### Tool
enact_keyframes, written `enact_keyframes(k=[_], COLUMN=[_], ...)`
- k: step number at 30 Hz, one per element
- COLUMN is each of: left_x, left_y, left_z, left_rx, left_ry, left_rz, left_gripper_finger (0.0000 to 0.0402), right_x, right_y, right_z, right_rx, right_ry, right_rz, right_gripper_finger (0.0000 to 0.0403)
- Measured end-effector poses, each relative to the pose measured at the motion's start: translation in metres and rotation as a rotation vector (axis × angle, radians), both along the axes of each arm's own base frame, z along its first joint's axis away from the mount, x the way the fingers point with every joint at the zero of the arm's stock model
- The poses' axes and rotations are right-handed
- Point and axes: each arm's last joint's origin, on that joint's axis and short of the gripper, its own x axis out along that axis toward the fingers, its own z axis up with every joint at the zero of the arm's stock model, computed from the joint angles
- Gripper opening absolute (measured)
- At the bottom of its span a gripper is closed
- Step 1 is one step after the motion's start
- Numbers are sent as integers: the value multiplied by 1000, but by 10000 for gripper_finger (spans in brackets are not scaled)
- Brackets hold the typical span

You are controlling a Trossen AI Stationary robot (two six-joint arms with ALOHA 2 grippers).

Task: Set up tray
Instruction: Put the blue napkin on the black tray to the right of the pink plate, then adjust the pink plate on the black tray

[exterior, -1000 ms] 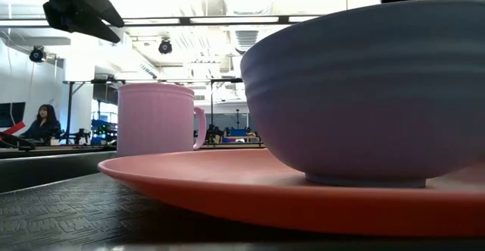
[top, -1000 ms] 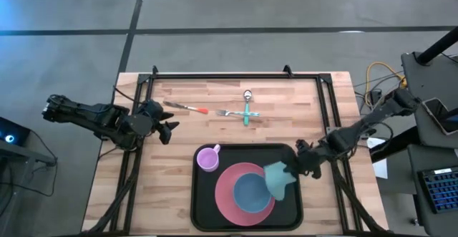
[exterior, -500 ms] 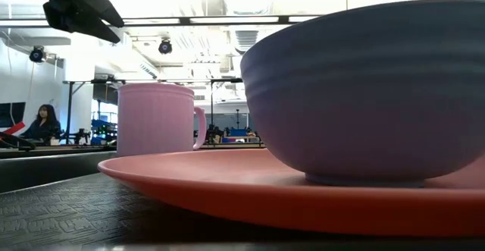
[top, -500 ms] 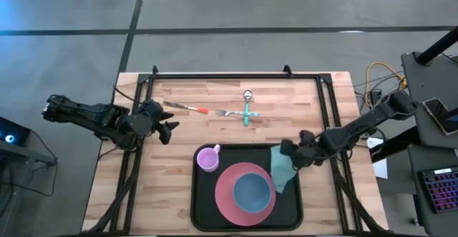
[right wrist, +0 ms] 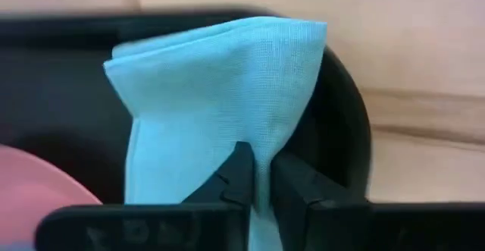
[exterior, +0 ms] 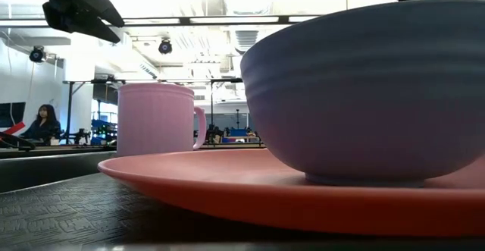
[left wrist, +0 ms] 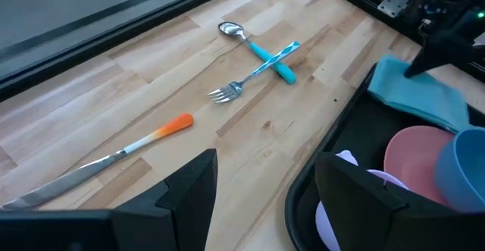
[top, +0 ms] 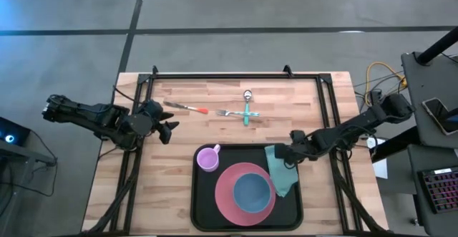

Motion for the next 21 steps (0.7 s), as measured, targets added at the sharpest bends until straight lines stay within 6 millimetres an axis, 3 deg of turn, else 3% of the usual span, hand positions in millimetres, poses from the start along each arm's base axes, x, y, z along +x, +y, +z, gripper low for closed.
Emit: enact_keyframes(k=[6, 12, 21], left_x=[0, 0, 0], left_y=[0, 0, 0], left_z=[0, 0, 0], left_rx=[-6, -5, -6], left_ry=[-3, -3, -3], left_rz=[4, 4, 5], left_gripper_finger=[203, 203, 203], right_x=[0, 4, 22], right_y=[1, -1, 15], right_z=[5, 23, 62], right_rx=[-4, -134, -226], right_ry=[13, 16, -83], right_rz=[84, 80, 482], right_gripper_finger=[100, 163, 188])
